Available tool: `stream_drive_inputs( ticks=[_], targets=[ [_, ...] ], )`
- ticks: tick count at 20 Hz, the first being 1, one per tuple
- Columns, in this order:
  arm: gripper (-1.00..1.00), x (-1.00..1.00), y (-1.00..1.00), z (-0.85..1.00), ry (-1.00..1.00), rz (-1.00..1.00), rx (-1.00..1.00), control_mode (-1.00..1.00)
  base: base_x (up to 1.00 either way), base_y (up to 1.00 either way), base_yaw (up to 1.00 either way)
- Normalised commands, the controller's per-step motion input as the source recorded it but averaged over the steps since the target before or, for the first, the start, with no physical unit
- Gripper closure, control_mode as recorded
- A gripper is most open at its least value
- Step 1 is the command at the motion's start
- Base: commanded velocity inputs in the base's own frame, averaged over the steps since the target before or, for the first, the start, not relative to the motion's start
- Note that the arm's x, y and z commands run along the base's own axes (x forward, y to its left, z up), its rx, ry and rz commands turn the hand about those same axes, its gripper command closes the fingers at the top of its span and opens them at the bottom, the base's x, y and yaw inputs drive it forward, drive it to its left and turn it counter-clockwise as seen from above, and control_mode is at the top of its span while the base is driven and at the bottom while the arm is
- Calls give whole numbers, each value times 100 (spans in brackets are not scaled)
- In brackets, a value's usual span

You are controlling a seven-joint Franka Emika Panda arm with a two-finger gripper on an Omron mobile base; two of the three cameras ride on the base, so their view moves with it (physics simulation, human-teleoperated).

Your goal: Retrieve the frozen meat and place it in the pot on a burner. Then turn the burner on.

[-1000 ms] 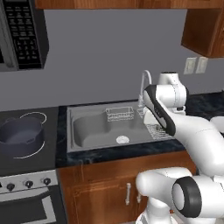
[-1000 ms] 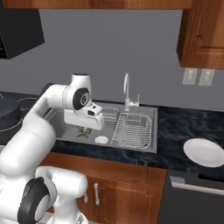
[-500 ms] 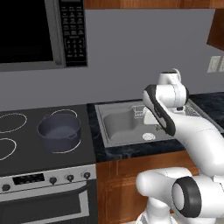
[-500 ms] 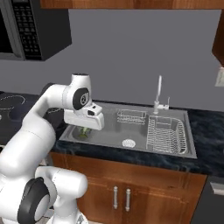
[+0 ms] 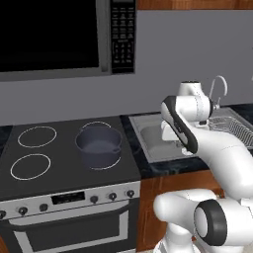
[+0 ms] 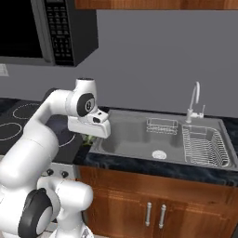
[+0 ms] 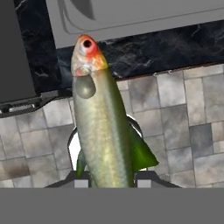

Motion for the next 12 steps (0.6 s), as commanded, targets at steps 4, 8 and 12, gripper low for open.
stream_drive_inputs(
  ticks=[4, 8, 12],
  targets=[
    [100, 0, 0, 0, 0, 0, 0, 100, 0, 53, -4],
    [100, 0, 0, 0, 0, 0, 0, 100, 0, 49, -4],
    [100, 0, 0, 0, 0, 0, 0, 100, 0, 48, -4]
  ],
)
